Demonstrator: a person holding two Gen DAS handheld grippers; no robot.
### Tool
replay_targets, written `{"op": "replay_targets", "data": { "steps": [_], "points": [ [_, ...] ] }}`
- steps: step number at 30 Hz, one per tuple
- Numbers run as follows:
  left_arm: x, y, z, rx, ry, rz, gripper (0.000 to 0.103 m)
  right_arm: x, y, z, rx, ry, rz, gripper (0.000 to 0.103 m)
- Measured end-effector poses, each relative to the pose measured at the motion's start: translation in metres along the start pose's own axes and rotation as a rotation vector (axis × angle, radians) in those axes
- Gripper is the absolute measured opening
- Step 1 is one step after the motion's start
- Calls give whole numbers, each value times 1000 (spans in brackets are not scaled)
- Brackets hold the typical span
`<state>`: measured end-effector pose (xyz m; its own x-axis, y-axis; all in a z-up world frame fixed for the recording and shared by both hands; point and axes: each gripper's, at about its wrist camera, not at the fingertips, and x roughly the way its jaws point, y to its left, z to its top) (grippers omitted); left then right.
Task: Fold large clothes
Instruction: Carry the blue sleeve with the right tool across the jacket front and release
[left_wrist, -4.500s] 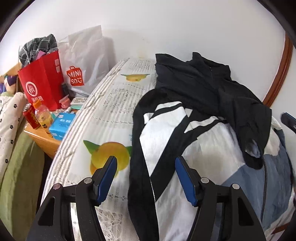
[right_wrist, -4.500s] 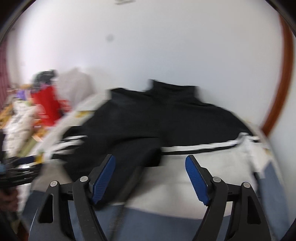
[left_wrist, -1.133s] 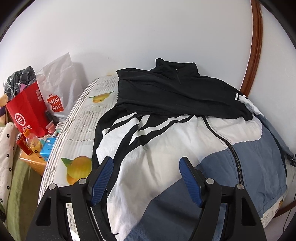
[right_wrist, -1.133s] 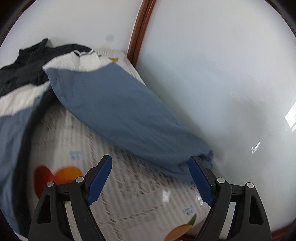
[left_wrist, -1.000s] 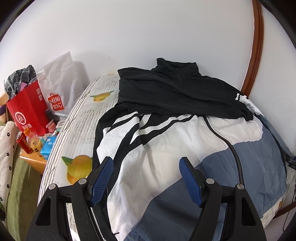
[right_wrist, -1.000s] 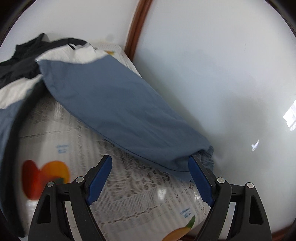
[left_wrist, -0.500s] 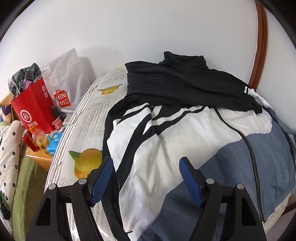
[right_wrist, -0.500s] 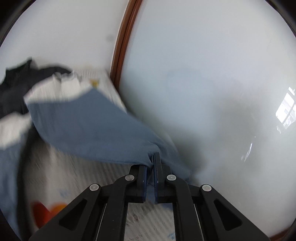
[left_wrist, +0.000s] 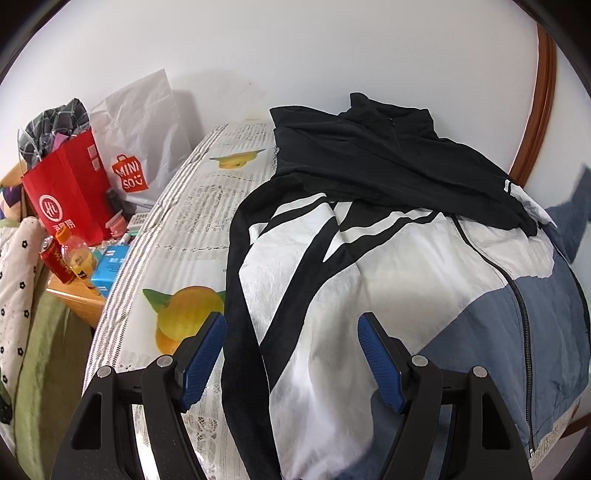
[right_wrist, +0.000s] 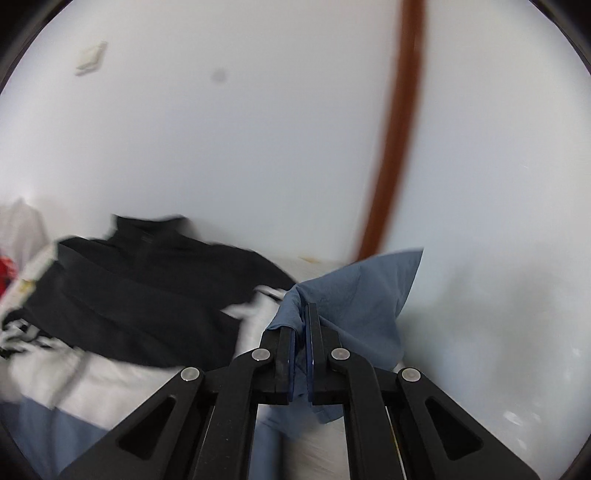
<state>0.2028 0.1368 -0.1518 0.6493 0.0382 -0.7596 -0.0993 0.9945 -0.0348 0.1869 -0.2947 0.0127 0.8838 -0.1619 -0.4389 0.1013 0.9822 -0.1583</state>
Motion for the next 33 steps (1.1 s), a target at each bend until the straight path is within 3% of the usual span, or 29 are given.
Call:
{"op": "replay_targets", "data": {
  "steps": [6, 12, 20, 24, 27, 28, 29, 31, 32, 33],
  "points": [
    [10, 8, 3, -23, 17, -16, 72, 28, 83, 29, -7, -30, 170, 4],
    [13, 10, 8, -40, 16, -43, 72, 68, 153, 36, -21, 20, 322, 4],
    [15, 7, 12, -52, 19, -61, 72, 129, 225, -2, -89, 181, 384, 4],
    [16, 5, 14, -46, 31, -53, 72, 153, 244, -11, -65, 249, 432, 6],
    [12, 3, 15, -22, 17, -55, 72, 159, 254, -19, -88, 314, 448, 19],
    [11, 2, 15, -14, 16, -60, 72, 158, 254, -21, -98, 326, 451, 31],
    [10, 1, 16, -2, 21, -66, 72, 155, 254, -23, -108, 339, 452, 52],
    [7, -1, 16, 9, 13, -65, 72, 143, 252, -26, -136, 326, 458, 74],
    [6, -3, 17, 14, 6, -62, 72, 134, 249, -28, -152, 297, 466, 82],
    [4, -4, 18, 22, 1, -57, 72, 124, 245, -29, -168, 268, 471, 83]
  ]
}}
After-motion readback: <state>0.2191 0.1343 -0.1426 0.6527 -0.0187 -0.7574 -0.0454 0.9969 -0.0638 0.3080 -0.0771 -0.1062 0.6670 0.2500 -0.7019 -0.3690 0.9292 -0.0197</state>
